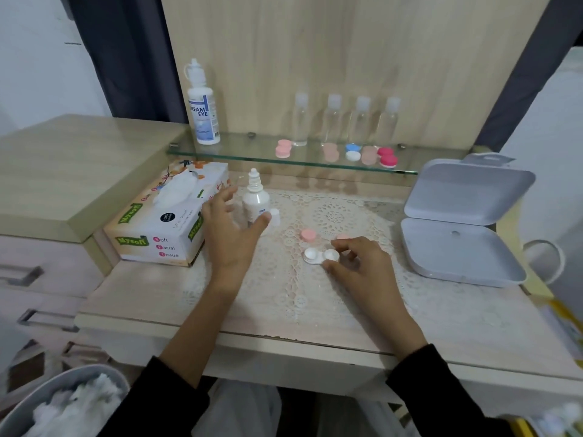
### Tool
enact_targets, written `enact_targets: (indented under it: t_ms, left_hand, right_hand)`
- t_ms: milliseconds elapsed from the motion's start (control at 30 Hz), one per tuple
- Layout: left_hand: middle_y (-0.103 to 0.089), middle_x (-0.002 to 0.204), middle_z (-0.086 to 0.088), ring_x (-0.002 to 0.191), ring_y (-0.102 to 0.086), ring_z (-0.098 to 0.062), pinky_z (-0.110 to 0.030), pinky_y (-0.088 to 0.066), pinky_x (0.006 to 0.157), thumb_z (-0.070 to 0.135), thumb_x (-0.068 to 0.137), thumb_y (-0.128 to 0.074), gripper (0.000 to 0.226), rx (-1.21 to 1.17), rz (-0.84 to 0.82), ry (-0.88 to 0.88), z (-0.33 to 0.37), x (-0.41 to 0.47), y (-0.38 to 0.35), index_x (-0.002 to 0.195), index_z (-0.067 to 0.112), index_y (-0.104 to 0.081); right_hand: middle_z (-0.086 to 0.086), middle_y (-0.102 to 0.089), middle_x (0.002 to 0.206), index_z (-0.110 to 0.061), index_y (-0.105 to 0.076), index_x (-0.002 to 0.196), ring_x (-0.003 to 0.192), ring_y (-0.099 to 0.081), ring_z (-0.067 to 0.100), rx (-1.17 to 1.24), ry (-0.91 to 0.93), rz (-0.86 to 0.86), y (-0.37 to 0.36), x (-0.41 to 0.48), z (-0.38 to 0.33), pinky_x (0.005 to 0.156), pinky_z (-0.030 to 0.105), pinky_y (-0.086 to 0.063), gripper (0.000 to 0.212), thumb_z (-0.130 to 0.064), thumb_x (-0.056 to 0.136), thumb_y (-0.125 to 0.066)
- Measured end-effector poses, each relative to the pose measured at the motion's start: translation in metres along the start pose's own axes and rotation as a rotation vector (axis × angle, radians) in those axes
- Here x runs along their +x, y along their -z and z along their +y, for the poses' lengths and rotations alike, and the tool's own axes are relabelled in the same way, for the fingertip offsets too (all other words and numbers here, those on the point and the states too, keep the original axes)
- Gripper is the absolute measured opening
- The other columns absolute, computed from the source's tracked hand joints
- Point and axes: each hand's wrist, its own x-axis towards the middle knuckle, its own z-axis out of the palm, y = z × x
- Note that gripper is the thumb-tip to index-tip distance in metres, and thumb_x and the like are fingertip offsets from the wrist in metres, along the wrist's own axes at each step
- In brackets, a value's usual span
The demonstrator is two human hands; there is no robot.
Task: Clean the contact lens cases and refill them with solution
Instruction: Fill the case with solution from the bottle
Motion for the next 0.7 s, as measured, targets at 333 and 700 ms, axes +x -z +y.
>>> enact_targets:
  t_ms: [333, 700]
  left_hand:
    - [-0.060, 0.114, 0.007, 0.106, -0.055, -0.014, -0.038, -0.046, 0.094, 0.028, 0.075, -0.078, 0.049, 0.099, -0.310, -0.056, -0.013, 0.016, 0.005, 0.119, 0.023, -0.056]
    - [-0.053, 0.113, 0.002, 0.101, -0.051, -0.017, -0.034, -0.044, 0.084, 0.031, 0.077, -0.076, 0.062, 0.751, -0.689, -0.547, 0.004, 0.018, 0.030, 0.132, 0.020, -0.052]
  right_hand:
    - [-0.009, -0.061, 0.095, -0.016, -0.072, 0.099, 0.095, -0.052, 0.011, -0.008, 0.011, -0.003, 0.000, 0.001, 0.003, 0.076, 0.014, -0.036, 0.020, -0.021, 0.080, -0.077]
    - [-0.009, -0.063, 0.095, -0.020, -0.071, 0.094, 0.092, -0.054, 0.011, 0.000, 0.015, 0.000, -0.001, 0.001, 0.004, 0.073, 0.017, -0.037, 0.015, -0.023, 0.080, -0.076]
